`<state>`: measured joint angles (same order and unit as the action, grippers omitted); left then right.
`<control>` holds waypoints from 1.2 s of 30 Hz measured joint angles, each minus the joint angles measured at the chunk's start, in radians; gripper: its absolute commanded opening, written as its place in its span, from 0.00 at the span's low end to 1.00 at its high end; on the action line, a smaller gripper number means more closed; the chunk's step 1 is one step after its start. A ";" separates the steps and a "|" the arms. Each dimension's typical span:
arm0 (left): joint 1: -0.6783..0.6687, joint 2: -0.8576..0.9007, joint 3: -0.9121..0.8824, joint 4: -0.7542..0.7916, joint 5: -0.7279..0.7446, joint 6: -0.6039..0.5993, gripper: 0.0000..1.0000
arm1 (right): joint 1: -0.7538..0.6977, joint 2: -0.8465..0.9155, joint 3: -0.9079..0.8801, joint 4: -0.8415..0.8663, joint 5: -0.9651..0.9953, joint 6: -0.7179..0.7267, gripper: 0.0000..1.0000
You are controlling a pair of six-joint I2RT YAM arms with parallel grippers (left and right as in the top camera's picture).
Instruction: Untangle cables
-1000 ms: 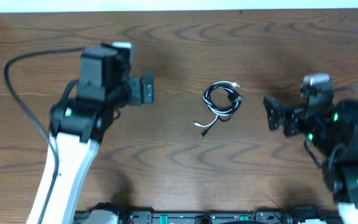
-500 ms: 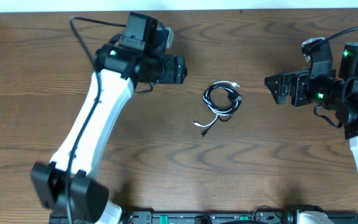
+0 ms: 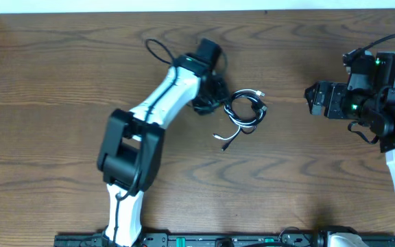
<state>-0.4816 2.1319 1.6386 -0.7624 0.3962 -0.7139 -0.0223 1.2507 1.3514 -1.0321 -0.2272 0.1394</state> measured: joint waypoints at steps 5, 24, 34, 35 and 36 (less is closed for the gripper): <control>-0.054 0.029 0.000 0.020 -0.026 -0.058 0.48 | 0.000 0.003 0.000 -0.028 0.020 0.029 0.89; -0.148 0.029 0.000 0.071 -0.295 -0.226 0.19 | 0.000 0.006 0.000 -0.046 0.026 0.040 0.89; -0.149 0.029 -0.077 0.181 -0.387 -0.232 0.07 | 0.000 0.006 0.000 -0.054 0.026 0.040 0.89; -0.150 0.029 -0.080 0.184 -0.397 -0.232 0.08 | 0.000 0.006 0.000 -0.054 0.026 0.040 0.89; -0.151 0.029 -0.083 0.187 -0.404 -0.232 0.08 | 0.000 0.007 0.000 -0.055 0.026 0.040 0.89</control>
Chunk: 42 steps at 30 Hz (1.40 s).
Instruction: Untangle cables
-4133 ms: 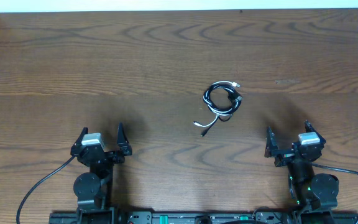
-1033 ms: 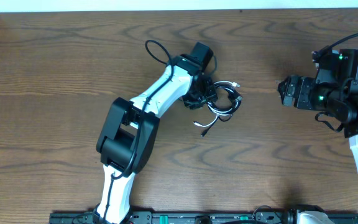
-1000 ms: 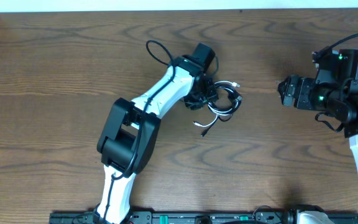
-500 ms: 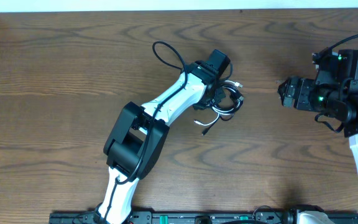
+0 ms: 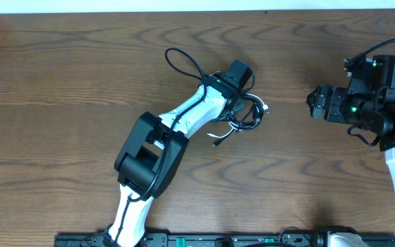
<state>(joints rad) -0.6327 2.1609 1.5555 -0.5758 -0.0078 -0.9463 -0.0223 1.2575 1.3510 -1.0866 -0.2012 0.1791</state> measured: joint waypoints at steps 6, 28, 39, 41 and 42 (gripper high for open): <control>-0.008 -0.009 -0.031 0.034 -0.027 -0.001 0.16 | 0.000 0.000 0.000 -0.001 0.000 0.000 0.89; -0.043 -0.251 -0.078 0.056 -0.021 0.199 0.07 | 0.000 0.002 0.000 0.003 -0.006 0.021 0.65; 0.129 -0.529 -0.072 0.056 0.507 0.296 0.07 | 0.003 0.234 0.000 0.211 -0.457 0.018 0.45; 0.161 -0.529 -0.072 0.059 0.575 0.288 0.08 | 0.019 0.286 0.000 0.238 -0.555 -0.008 0.48; 0.181 -0.529 -0.072 0.060 0.613 0.274 0.08 | 0.039 0.313 0.000 0.249 -0.600 -0.020 0.50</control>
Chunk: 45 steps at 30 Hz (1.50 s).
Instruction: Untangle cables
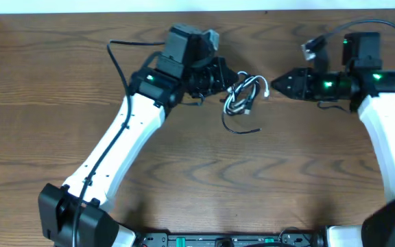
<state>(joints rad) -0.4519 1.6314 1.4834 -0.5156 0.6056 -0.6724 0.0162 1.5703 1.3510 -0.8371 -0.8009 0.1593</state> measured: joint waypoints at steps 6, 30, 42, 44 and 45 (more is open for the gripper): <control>0.087 0.000 0.000 0.054 0.164 -0.100 0.07 | 0.097 0.101 0.000 0.138 -0.094 0.021 0.58; 0.149 0.007 -0.004 0.159 0.362 -0.431 0.07 | 0.293 0.350 0.009 0.216 0.576 0.394 0.01; 0.223 0.005 -0.001 -0.082 0.264 -0.182 0.23 | 0.194 0.354 0.000 -0.049 0.663 0.097 0.04; 0.146 0.005 -0.002 -0.137 0.164 -0.100 0.32 | 0.195 0.354 0.000 -0.091 0.627 0.066 0.04; 0.127 0.005 -0.002 -0.143 0.143 -0.079 0.39 | 0.195 0.354 0.000 -0.111 0.620 0.061 0.05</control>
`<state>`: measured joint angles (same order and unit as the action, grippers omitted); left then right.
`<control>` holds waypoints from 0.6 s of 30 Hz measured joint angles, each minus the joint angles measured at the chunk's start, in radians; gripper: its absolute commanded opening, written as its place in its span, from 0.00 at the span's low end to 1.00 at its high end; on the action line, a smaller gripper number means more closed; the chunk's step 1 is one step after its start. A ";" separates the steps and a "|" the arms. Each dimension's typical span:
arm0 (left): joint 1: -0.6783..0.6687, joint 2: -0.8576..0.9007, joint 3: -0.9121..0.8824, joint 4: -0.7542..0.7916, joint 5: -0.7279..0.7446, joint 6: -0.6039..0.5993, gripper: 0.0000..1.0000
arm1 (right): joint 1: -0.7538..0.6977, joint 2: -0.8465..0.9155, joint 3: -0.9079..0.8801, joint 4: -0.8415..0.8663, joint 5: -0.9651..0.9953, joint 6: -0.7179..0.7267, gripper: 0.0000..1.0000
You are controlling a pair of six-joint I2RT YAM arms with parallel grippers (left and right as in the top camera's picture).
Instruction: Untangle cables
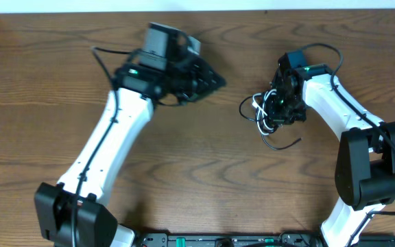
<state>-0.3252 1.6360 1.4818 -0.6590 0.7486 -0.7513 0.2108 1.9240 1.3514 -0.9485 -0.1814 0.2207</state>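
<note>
My left gripper (214, 80) points right at the upper middle of the table. Its fingers taper to a point, with a dark mass of black cable (184, 95) gathered under them, so it looks shut on that cable. To the right, my right gripper (274, 108) points down into a white-and-black cable bundle (259, 113) and is shut on it. A loose black end (284, 144) curls out below the bundle. Bare table separates the two cable groups.
The wooden table (204, 178) carries nothing else besides the cables. The right arm's own black supply cable (321, 49) loops above its wrist. The rail (225, 240) runs along the front edge.
The right gripper was open just right of the bundle and is now shut on it. The white-and-black bundle now lies farther right and lower, apart from the black cable at the left gripper.
First the left gripper was on the black cable beside the white coil, the right arm idle at the far right. Then the left gripper sat over both. Later both grippers flanked the tangle at the upper middle. Now each gripper has its own cable, apart.
</note>
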 measured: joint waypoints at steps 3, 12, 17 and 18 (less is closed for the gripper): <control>-0.132 0.000 0.000 -0.011 -0.142 0.087 0.49 | 0.000 0.000 0.000 -0.034 -0.015 -0.004 0.04; -0.334 0.085 0.000 0.018 -0.378 0.075 0.58 | 0.000 0.000 0.000 -0.035 -0.022 0.034 0.04; -0.354 0.177 0.000 0.133 -0.403 0.045 0.58 | 0.000 0.000 0.000 -0.034 -0.021 0.036 0.05; -0.360 0.183 0.000 0.151 -0.407 0.043 0.58 | 0.000 0.000 0.000 -0.032 -0.019 0.039 0.05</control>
<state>-0.6849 1.8191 1.4815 -0.5079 0.3412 -0.7086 0.2104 1.9240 1.3510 -0.9802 -0.2008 0.2592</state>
